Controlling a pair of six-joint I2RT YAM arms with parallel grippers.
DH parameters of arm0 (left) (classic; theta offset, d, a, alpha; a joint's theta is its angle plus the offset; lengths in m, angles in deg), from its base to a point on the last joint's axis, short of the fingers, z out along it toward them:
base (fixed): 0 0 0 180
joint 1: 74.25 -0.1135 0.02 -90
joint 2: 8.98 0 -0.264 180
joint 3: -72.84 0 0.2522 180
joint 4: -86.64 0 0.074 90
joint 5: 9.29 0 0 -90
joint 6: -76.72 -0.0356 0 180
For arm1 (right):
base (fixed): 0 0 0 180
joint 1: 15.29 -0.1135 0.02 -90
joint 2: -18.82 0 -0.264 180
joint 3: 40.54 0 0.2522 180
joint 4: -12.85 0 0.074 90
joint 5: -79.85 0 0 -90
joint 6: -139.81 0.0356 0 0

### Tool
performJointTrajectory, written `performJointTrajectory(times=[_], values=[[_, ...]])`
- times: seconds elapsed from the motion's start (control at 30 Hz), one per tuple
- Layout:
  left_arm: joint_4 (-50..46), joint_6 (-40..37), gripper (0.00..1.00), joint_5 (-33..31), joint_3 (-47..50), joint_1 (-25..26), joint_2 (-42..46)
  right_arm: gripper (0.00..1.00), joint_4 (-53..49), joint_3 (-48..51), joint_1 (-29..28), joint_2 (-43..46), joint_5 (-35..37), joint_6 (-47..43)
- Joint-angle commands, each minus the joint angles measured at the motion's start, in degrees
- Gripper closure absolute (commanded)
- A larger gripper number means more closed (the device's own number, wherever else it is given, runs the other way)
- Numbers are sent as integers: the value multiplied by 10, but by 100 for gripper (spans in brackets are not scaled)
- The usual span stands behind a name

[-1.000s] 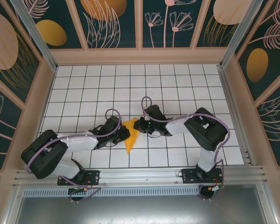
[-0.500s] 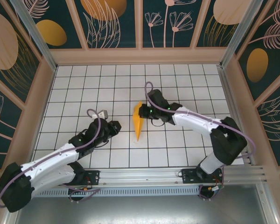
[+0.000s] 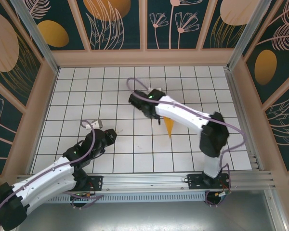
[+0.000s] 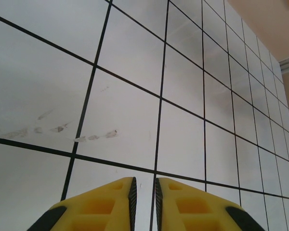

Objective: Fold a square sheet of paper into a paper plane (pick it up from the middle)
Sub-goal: Turn over the paper at the center of the table.

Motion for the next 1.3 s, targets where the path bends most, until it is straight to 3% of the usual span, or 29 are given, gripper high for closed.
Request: performJointTrajectory(times=[0.0,0.23,0.37,0.53,0.73,0.93,1.1,1.17,1.27], values=[[-29,-12,79,-18,17,1,39,98,-88,-46,-31,-69,41,18],[-87,-1,78,-26,36,1,149,96,-86,-176,-64,-236,-19,0],[-81,-5,77,-16,34,1,165,87,-26,-235,-65,-288,-98,-44],[-103,-3,77,-4,12,1,151,72,103,-225,-58,-280,-221,-83],[-108,-7,75,18,4,1,148,45,320,-60,-48,-138,-358,-102],[-102,4,74,40,13,1,148,31,588,213,-17,74,-507,-100],[-52,18,72,67,31,1,130,30,759,408,42,211,-578,-47],[-26,25,72,78,41,1,113,34,798,463,71,245,-596,-31],[27,31,72,93,50,1,77,52,840,535,111,290,-621,-8]])
